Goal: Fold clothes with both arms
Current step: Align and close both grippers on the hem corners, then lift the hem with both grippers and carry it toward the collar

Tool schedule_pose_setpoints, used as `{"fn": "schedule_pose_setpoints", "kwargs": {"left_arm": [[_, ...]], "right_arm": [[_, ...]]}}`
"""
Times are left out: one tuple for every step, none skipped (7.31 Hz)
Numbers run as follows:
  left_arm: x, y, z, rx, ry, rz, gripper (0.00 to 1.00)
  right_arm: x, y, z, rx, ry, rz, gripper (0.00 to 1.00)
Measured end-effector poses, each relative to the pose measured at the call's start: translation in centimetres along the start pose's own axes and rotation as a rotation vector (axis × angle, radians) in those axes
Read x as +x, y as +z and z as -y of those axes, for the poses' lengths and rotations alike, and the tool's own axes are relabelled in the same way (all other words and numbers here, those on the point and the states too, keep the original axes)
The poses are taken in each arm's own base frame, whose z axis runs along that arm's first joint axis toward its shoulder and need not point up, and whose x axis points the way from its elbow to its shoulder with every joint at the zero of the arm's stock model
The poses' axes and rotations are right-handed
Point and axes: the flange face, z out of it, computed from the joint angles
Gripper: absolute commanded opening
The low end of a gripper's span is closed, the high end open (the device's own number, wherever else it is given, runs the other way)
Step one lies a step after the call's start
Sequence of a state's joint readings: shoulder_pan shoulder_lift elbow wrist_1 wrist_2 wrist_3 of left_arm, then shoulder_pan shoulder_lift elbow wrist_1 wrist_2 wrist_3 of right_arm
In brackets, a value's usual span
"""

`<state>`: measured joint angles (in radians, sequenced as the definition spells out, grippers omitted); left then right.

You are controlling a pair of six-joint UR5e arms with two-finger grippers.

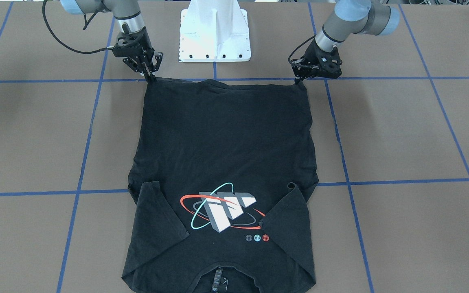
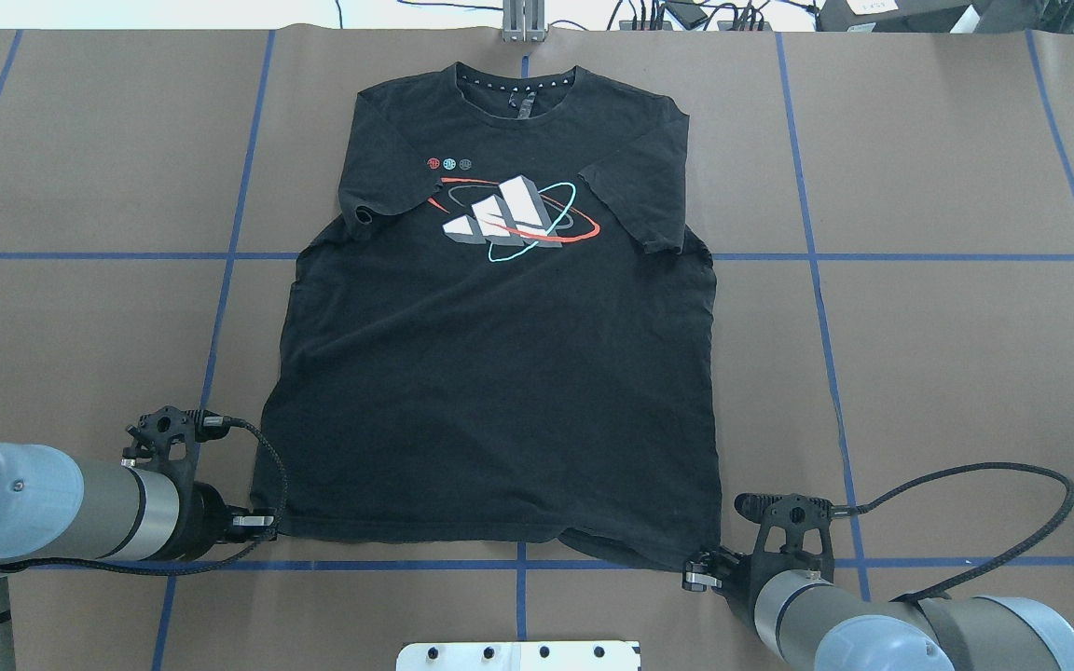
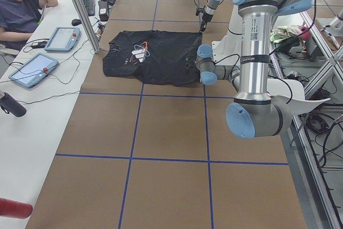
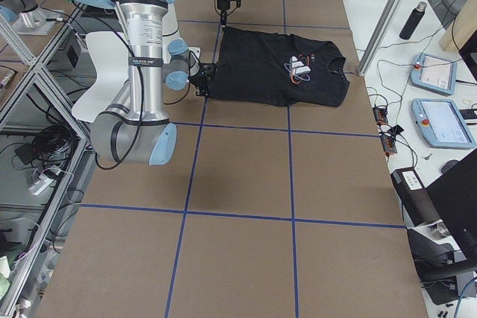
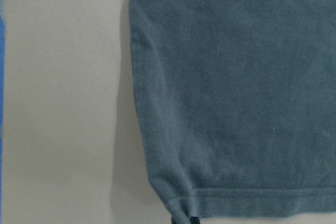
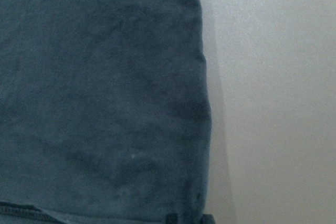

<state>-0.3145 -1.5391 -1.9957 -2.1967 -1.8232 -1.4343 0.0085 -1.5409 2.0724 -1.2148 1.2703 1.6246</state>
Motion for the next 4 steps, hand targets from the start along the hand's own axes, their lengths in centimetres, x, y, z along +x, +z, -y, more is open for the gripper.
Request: {"fn": "schedule_pose_setpoints", "kwargs": {"left_arm": [[0.0, 0.0, 0.0, 0.0, 0.0, 0.0, 0.0], [0.1, -0.1, 0.0, -0.001, 0.001, -0.002, 0.0], [0.4, -0.6, -0.2, -0.011, 0.004, -0.012, 0.0], [0.8, -1.9, -0.8, -0.052, 0.009, -0.035, 0.0]], "right_arm": [[-0.1, -0.2, 0.2, -0.001, 0.002, 0.004, 0.0], [-0.2, -0.5, 0.3, -0.003, 0.005, 0.009, 0.0], [-0.4, -1.4, 0.6, -0.014, 0.01, 0.023, 0.0], [-0.5, -3.0, 1.0, -0.04, 0.017, 0.043, 0.0]]}}
